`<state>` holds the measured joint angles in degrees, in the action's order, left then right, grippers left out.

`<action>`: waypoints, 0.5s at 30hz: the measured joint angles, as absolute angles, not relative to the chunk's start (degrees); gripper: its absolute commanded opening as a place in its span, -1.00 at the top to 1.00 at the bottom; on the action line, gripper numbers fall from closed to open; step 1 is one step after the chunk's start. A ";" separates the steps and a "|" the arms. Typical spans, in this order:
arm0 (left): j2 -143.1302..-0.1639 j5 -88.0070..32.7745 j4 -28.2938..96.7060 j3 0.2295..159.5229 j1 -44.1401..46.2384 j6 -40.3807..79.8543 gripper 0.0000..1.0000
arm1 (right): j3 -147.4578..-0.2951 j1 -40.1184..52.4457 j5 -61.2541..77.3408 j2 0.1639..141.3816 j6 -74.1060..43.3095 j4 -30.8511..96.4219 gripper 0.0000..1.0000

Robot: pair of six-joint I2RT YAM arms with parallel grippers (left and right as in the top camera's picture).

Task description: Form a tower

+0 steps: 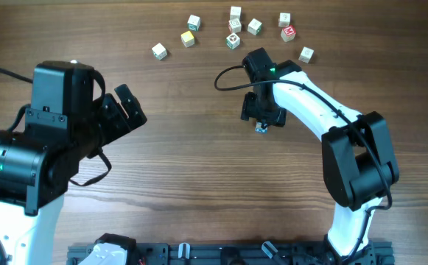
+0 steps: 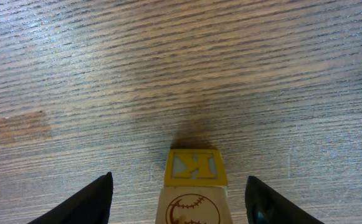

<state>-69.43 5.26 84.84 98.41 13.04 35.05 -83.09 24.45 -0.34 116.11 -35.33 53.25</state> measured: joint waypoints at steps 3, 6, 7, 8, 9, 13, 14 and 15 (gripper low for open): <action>-69.43 5.26 84.84 98.41 13.04 35.07 -1.00 | -83.13 24.45 -0.32 117.60 -35.20 53.71 -0.09; -69.43 5.26 84.84 98.41 13.04 35.07 -1.00 | -83.35 24.38 -0.23 117.73 -34.83 53.74 -0.08; -69.43 5.26 84.84 98.41 13.04 35.05 -1.00 | -83.37 24.38 -0.23 117.75 -34.83 53.76 -0.07; -69.43 5.26 84.84 98.41 13.04 35.05 -1.00 | -83.37 24.38 -0.23 117.75 -34.83 53.76 -0.06; -69.43 5.26 84.84 98.41 13.04 35.05 -1.00 | -83.37 24.38 -0.23 117.75 -34.81 53.78 0.00; -69.43 5.26 84.84 98.41 13.04 35.05 -1.00 | -83.42 24.38 -0.23 117.78 -34.65 54.04 0.10; -69.43 5.26 84.84 98.41 13.04 35.07 -1.00 | -83.42 24.38 -0.23 117.78 -34.65 54.15 0.11; -69.43 5.26 84.84 98.41 13.04 35.05 -1.00 | -83.42 24.38 -0.23 117.78 -34.65 54.15 0.14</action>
<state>-69.43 5.26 84.84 98.41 13.04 35.05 -83.42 24.38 -0.23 117.78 -34.65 54.15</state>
